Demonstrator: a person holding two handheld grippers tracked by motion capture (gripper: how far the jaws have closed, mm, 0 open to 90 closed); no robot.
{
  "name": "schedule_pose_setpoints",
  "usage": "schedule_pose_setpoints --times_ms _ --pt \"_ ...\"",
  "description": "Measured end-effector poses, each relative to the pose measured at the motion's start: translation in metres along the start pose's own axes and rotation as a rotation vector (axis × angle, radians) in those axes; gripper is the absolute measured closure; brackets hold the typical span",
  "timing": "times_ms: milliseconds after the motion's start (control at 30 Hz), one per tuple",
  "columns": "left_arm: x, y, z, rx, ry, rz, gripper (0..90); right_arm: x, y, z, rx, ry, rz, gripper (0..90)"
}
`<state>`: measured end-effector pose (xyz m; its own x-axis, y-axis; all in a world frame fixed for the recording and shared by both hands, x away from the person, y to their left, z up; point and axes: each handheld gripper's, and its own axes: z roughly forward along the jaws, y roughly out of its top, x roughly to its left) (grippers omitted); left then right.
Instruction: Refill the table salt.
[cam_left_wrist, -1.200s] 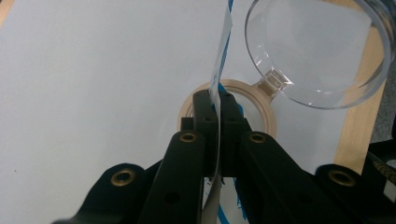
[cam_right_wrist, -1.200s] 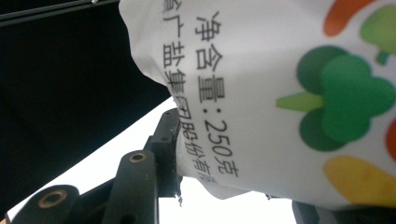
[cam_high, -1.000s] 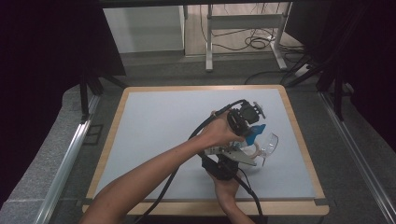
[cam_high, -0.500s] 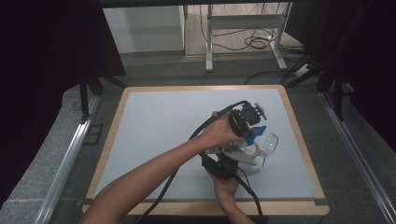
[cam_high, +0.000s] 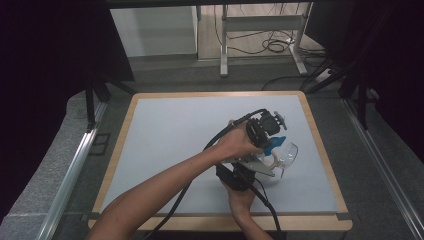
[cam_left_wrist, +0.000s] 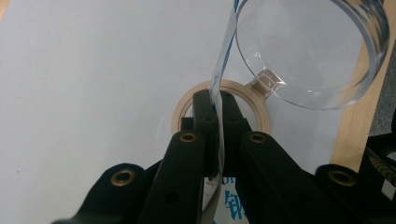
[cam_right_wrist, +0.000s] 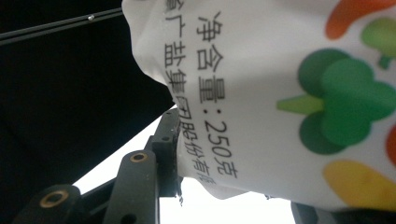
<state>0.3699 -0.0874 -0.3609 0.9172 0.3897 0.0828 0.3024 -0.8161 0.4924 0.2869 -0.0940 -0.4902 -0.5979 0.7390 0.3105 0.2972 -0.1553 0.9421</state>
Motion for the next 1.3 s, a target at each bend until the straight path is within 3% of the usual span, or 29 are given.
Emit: schedule_pose_setpoints --times_ms 1300 --pt "0.0015 -0.002 0.0002 0.0 -0.003 -0.003 89.8 0.0019 0.004 0.0017 -0.017 0.006 -0.007 58.1"
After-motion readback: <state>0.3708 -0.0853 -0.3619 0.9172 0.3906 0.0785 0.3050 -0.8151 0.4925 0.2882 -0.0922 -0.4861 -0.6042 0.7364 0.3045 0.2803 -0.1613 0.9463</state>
